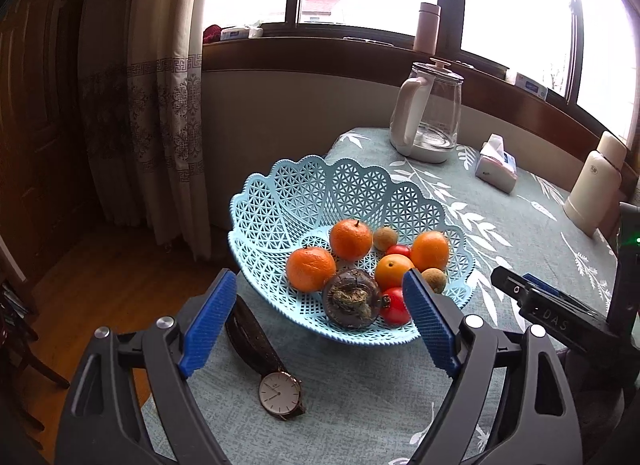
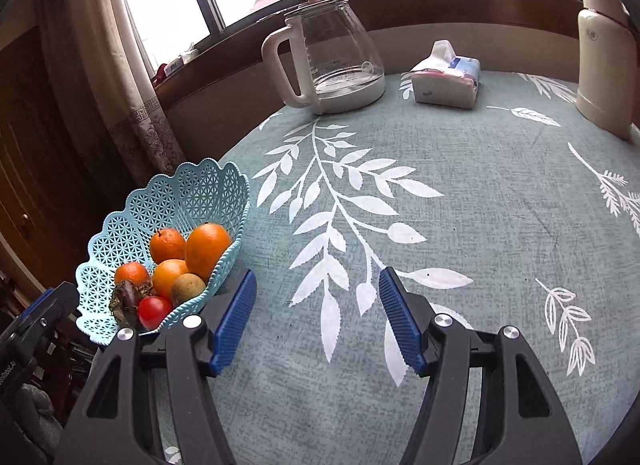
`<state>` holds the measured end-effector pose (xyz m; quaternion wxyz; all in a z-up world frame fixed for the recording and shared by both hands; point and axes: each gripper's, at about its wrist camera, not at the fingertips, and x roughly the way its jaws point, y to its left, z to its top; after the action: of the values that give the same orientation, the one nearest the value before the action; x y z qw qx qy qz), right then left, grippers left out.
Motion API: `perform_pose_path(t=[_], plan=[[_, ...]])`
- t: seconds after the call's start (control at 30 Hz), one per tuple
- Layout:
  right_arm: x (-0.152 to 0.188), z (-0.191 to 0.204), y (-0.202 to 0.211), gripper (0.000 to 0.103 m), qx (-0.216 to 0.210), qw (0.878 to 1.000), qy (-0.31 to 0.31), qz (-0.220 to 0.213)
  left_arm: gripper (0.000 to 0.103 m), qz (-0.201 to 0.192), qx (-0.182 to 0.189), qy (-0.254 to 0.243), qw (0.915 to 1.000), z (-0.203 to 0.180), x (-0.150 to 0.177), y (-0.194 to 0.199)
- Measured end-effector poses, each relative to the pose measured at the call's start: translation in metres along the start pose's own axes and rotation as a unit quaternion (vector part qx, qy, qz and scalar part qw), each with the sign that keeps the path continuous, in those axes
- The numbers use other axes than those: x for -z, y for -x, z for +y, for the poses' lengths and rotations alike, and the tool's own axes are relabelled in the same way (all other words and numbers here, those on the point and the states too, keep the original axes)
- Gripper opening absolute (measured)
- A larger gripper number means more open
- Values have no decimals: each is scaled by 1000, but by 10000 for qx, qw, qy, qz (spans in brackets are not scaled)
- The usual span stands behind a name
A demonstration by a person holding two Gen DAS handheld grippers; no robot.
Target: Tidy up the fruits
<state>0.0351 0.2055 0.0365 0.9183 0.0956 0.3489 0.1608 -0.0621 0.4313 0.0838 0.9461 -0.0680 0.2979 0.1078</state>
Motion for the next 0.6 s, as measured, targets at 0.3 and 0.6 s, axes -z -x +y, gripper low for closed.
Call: perform_pose_path(t=[0.3, 0.6], plan=[[5, 15, 10, 77, -144, 9989, 406, -171, 93, 27, -57, -170, 9998, -9, 5, 0], [19, 53, 26, 90, -105, 9878, 1442, -575, 100, -186, -811, -389, 9958, 0, 3, 6]])
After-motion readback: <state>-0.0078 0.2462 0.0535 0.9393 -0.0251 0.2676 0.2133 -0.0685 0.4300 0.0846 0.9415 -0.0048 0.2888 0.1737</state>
